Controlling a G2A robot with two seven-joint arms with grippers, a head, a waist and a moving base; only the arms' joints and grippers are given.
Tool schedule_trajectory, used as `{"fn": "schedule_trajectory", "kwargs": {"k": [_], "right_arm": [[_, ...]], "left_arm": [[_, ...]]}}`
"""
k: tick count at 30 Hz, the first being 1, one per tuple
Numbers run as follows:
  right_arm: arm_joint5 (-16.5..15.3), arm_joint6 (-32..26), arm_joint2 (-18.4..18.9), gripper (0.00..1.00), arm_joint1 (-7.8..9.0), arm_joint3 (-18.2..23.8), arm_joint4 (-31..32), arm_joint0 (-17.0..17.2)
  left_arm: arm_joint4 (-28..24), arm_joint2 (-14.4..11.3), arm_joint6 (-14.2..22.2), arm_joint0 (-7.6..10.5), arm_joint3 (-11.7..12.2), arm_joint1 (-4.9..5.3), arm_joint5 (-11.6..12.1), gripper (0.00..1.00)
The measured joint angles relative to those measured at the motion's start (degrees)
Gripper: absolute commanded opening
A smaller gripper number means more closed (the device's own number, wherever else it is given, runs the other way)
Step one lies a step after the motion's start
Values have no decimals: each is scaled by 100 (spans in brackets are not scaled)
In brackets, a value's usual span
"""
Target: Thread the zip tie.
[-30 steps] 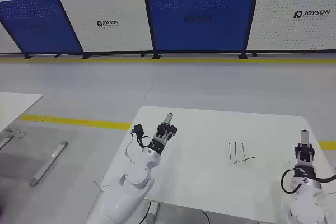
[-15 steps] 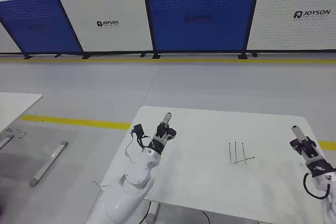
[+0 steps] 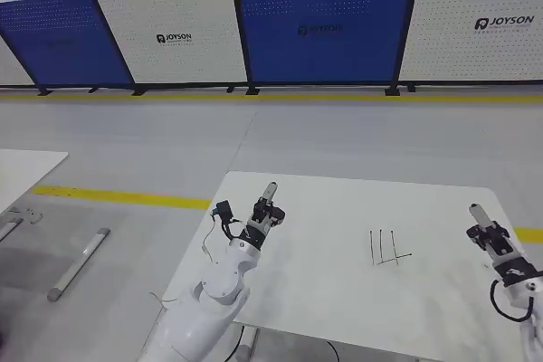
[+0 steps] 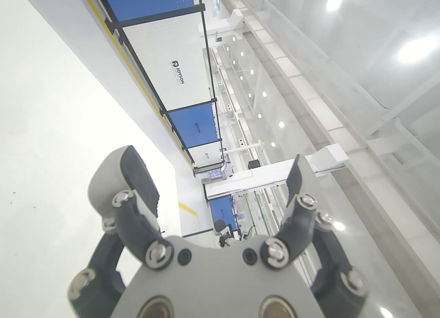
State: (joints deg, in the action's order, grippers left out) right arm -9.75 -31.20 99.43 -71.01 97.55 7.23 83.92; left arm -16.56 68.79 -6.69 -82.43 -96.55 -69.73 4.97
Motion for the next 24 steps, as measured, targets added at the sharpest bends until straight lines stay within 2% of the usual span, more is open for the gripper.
{"fn": "schedule_trajectory", "kwargs": {"k": [2,3,4,7,10,14,18,22,24], "right_arm": [[313,-607,177,100,116,-322,-509,-548],[438,-1049,227,100,158,-505,-723,-846],[557,-1746,201,100,200,-739,-888,-1215],[721,-3310,-77,100,262,-1276,-936,-1942],[711,-4147,-458,100,295,-1729,-716,-2461],[620,-4214,-896,100,302,-2256,-437,-2843],[593,-3991,-1178,100,309,-2791,-168,-2995],[774,-4025,-1560,100,326,-3383,362,-3177],[711,-3978,-1619,100,322,-3468,400,-3207]], "left_arm": [[0,0,0,0,0,0,0,100],[0,0,0,0,0,0,0,100],[0,0,0,0,0,0,0,100],[0,0,0,0,0,0,0,100],[0,0,0,0,0,0,0,100],[0,0,0,0,0,0,0,100],[0,0,0,0,0,0,0,100],[0,0,0,0,0,0,0,100],[0,0,0,0,0,0,0,100]]}}
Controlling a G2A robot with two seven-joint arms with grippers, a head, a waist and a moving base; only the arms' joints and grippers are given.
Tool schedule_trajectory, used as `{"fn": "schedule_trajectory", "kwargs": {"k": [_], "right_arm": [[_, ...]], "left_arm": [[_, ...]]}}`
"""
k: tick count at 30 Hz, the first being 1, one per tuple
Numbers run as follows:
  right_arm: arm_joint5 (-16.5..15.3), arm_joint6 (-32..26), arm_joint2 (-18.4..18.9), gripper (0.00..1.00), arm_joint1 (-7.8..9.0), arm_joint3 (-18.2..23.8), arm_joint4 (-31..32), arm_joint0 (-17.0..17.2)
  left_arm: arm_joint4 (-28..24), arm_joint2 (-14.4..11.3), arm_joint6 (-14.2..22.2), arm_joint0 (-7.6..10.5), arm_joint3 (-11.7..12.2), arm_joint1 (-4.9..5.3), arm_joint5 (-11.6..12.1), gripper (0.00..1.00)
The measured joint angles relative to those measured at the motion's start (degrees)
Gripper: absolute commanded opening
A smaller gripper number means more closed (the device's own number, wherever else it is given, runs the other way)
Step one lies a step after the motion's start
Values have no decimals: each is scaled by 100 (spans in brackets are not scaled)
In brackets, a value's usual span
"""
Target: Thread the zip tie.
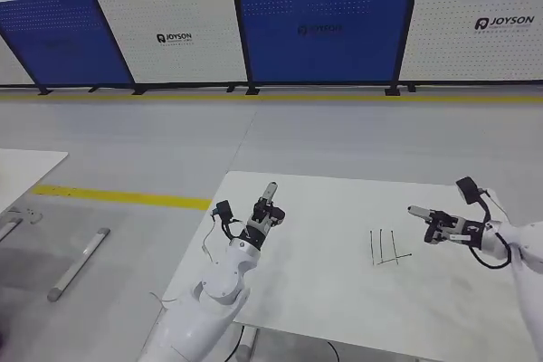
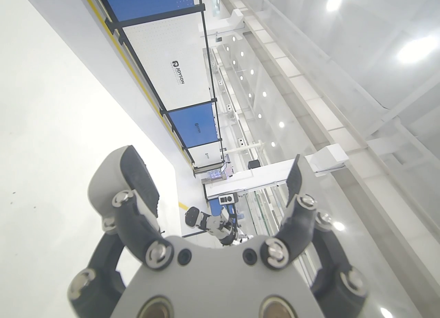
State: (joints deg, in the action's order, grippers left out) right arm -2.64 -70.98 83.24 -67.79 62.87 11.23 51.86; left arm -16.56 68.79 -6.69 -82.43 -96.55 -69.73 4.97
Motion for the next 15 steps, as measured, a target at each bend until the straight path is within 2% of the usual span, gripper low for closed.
{"fn": "schedule_trajectory", "kwargs": {"k": [13,15], "right_arm": [[-10,0,8,100,0,9,-26,5],[-101,-93,11,100,24,-62,-113,53]], "left_arm": [[0,0,0,0,0,0,0,100],[0,0,0,0,0,0,0,100]]}}
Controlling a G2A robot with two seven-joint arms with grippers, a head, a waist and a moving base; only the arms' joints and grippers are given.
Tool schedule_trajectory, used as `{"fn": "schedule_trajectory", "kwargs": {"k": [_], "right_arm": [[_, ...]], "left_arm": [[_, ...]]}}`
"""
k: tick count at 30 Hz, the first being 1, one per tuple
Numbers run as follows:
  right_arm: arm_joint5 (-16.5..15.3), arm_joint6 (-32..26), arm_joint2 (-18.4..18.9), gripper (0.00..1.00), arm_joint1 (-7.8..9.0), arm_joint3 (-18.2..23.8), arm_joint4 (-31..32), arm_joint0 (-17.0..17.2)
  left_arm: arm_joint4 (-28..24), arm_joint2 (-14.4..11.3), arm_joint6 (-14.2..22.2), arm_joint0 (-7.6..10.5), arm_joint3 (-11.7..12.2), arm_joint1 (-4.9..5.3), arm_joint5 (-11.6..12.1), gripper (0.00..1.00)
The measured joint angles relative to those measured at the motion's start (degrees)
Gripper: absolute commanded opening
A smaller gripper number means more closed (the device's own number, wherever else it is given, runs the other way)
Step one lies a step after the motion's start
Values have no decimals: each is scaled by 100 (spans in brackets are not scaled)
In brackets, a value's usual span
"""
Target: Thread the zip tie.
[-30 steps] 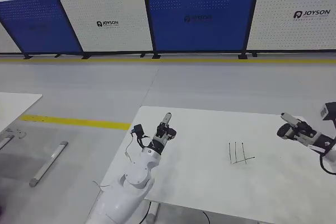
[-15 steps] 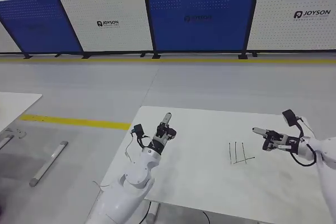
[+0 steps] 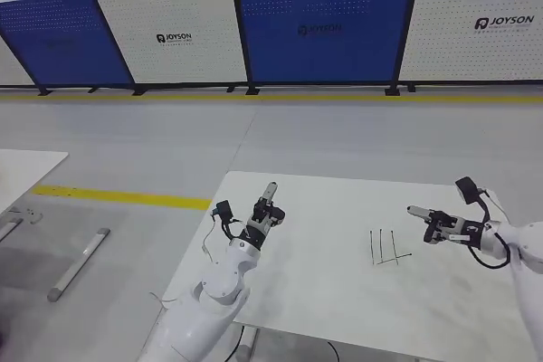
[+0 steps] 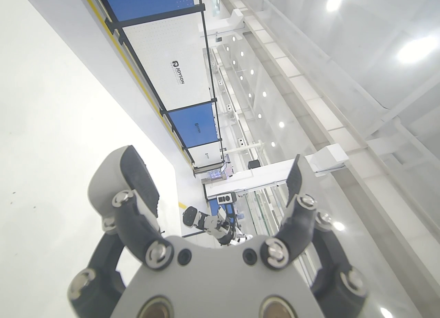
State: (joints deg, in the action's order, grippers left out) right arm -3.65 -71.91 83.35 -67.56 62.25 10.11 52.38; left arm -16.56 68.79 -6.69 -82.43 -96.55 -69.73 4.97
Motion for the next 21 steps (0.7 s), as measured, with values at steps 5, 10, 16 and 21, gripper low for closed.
{"fn": "schedule_trajectory", "kwargs": {"k": [5,10,16,21], "right_arm": [[-1177,-795,193,100,150,-414,-282,-8],[-1601,-773,-299,100,263,-528,-12,-121],[-1582,-773,-649,100,302,-778,87,-378],[-1583,-773,-644,100,302,-772,85,-372]], "left_arm": [[0,0,0,0,0,0,0,100],[0,0,0,0,0,0,0,100],[0,0,0,0,0,0,0,100],[0,0,0,0,0,0,0,100]]}}
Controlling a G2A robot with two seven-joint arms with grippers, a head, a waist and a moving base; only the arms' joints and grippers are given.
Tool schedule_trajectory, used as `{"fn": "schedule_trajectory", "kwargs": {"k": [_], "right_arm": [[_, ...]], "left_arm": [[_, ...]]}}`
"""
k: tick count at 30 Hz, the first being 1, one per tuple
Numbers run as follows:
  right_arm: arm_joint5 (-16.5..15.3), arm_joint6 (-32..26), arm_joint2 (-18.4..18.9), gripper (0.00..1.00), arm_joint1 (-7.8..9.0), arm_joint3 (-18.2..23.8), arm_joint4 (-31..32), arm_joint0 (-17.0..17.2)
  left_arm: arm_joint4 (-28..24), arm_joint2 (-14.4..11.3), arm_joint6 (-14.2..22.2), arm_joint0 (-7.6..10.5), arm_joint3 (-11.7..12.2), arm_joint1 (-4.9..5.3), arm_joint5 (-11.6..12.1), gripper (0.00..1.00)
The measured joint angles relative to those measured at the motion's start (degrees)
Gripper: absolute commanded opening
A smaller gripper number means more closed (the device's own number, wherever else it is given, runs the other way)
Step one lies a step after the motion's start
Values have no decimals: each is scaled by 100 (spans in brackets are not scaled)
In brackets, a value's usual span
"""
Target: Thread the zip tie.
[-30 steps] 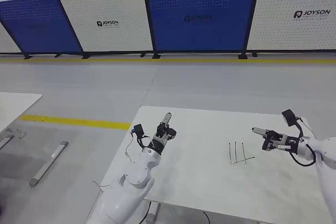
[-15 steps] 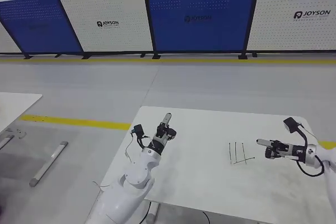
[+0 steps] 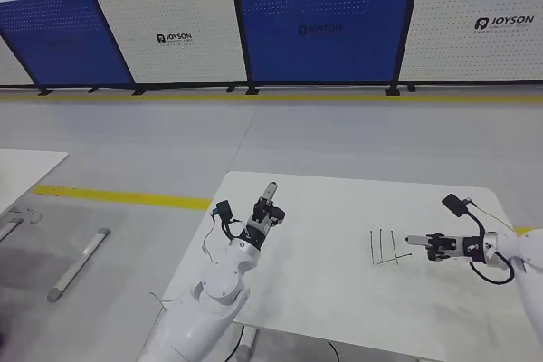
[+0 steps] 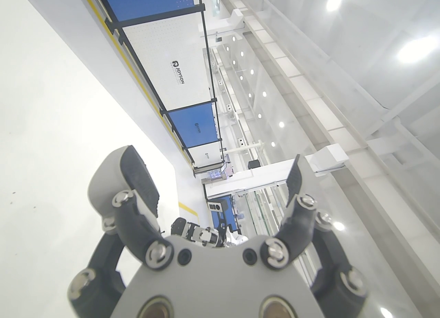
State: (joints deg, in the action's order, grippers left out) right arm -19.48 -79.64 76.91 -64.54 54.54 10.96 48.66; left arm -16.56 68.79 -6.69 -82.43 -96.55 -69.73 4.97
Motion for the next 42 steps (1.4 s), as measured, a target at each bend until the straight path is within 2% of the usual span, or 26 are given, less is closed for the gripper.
{"fn": "schedule_trajectory", "kwargs": {"k": [5,7,13,16,32,38,42], "right_arm": [[0,0,-16,100,-6,18,-15,12],[0,0,-206,100,-23,98,-216,36],[-1,0,-701,100,-19,-578,-571,-377],[-1,0,-879,100,-10,-898,-492,-563],[27,18,-959,100,-13,-878,-500,-544],[32,-1,-1273,100,-77,-1233,-450,-754],[47,0,-1287,100,-79,-1253,-435,-770]], "left_arm": [[0,0,0,0,0,0,0,100],[0,0,0,0,0,0,0,100],[0,0,0,0,0,0,0,100],[0,0,0,0,0,0,0,100],[0,0,0,0,0,0,0,100],[0,0,0,0,0,0,0,100],[0,0,0,0,0,0,0,100]]}}
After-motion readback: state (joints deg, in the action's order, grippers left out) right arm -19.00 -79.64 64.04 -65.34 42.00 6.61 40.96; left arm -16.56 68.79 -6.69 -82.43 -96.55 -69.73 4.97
